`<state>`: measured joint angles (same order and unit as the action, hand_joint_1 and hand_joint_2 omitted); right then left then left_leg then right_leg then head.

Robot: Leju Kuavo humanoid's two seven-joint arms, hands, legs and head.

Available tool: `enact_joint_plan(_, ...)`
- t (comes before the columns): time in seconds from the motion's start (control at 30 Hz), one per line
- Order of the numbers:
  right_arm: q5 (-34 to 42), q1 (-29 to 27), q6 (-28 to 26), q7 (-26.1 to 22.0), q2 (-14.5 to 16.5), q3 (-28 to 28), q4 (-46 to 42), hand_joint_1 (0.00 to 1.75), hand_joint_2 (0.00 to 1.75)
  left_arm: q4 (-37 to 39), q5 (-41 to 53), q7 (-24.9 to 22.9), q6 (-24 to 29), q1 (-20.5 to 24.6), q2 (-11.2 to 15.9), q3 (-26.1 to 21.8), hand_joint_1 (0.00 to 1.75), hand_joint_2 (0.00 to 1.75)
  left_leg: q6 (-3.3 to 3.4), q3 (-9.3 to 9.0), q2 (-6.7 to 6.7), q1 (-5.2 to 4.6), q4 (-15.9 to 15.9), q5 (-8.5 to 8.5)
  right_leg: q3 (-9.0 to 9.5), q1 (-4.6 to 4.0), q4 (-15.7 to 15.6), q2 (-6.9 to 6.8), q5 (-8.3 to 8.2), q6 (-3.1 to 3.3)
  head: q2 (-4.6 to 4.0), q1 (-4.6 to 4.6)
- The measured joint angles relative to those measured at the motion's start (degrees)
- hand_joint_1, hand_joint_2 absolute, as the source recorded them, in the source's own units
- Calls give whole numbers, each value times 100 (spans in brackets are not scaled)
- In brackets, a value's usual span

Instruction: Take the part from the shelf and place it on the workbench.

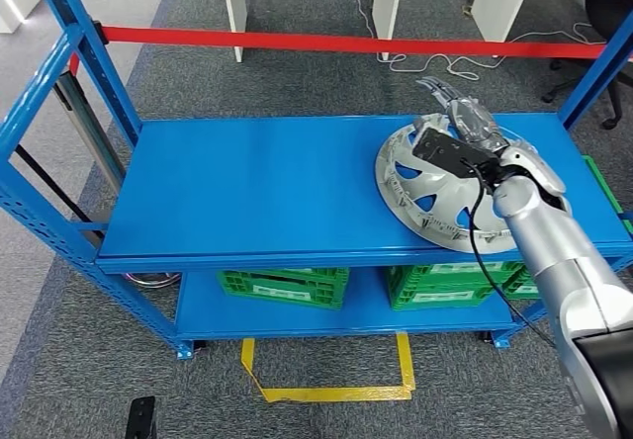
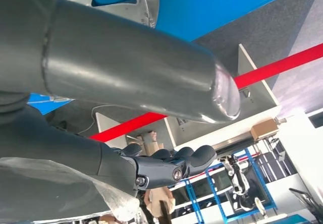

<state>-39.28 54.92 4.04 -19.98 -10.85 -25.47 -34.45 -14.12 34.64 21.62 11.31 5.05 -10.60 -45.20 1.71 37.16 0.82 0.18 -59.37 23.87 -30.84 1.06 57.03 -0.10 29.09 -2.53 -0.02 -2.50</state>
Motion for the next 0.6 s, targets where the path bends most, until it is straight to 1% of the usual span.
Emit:
enact_joint_plan(0.07, 1, -1, 0, 0, 5, -1, -6, 0, 0, 0, 0, 0, -1, -1, 0, 0, 0, 0, 0, 0, 0, 0, 0, 0, 0, 0, 0, 0, 0, 0, 0, 1)
enact_joint_plan(0.2, -19, -6, -33, 29, 15, -1, -11, 0, 175, 0, 1, -1, 0, -2, 0, 0, 0, 0, 0, 0, 0, 0, 0, 0, 0, 0, 0, 0, 0, 0, 0, -1)
enact_joint_plan(0.27, -216, -151, -392, 332, 68, -7, -134, 0, 175, 0, 16, -24, 5, -3, -3, 1, 0, 0, -1, -4, 2, 5, 1, 1, 7, -6, -1, -3, 5, 6, 0, 0)
enact_joint_plan(0.33, -589, -574, -1059, 986, 185, -57, -517, 0, 175, 0, 43, -63, 19, -22, -17, 2, 0, 0, -13, -17, 3, 12, 1, 12, 22, -14, -2, -4, 13, 17, 0, 3)
enact_joint_plan(0.4, -914, -1105, -1498, 1570, 310, -169, -952, 0, 175, 1, 59, -94, 37, -49, -32, 2, 0, 0, -27, -27, -4, 12, 1, 24, 27, -16, -2, 11, 17, 23, 0, 1)
enact_joint_plan(0.5, -1296, -1708, -1765, 2102, 442, -328, -1411, 0, 175, 2, 62, -107, 45, -65, -42, 2, 0, 0, -30, -29, -4, 13, 1, 27, 23, -16, -2, 8, 24, 25, 0, -1)
enact_joint_plan(0.6, -1733, -2111, -1938, 2556, 519, -427, -1789, 0, 175, 2, 61, -105, 43, -111, -44, -9, 0, 0, -33, -29, 4, 16, 4, 29, 24, -18, -1, -5, 35, 34, 0, -2)
